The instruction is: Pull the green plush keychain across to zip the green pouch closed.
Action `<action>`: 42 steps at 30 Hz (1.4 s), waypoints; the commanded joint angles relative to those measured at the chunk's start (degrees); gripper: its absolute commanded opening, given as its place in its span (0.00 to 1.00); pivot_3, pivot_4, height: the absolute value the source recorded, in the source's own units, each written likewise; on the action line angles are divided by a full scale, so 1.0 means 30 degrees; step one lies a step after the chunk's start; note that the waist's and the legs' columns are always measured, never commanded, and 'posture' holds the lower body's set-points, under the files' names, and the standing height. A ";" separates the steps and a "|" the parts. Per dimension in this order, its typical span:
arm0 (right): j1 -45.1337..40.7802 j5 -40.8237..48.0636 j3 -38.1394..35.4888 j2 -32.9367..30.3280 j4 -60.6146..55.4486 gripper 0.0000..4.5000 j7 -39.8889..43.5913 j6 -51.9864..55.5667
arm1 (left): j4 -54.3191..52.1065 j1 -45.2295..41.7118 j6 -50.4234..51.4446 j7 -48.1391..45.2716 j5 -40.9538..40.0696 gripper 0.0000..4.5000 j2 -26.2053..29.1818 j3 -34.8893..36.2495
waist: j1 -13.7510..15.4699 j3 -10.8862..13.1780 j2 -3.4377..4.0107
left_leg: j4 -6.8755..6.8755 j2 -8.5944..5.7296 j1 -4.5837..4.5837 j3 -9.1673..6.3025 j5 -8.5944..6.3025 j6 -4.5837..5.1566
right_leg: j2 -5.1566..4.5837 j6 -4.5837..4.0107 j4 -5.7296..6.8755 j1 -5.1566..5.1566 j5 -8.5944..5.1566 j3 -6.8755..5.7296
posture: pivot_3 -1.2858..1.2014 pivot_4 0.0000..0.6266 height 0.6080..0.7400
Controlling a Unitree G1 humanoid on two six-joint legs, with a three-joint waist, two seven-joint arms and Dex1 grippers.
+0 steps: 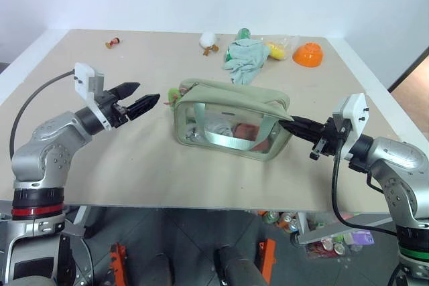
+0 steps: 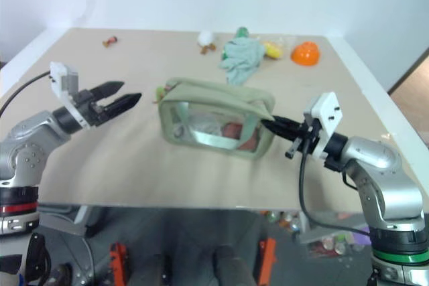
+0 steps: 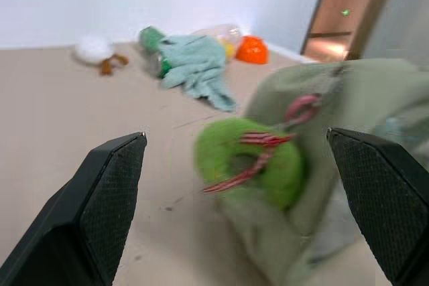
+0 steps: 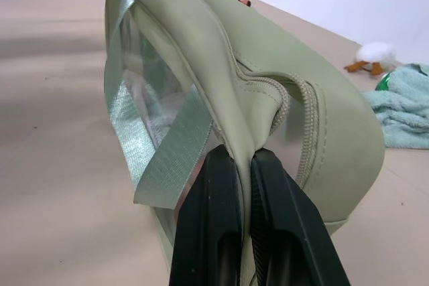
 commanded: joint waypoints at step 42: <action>0.0115 -0.0529 -0.0236 -0.0368 -0.0196 0.00 0.0186 -0.1256 | 1.2284 -0.6625 -1.0220 -0.3977 0.7167 0.00 -0.2778 -0.2877 | 0.0055 -0.0002 -0.0002 | 0.0009 -0.0039 -0.0008 -0.0030 0.0000 0.0000 | -0.0016 0.0028 0.0005 0.0017 0.0002 -0.0002 | 0.52 0.24 0.98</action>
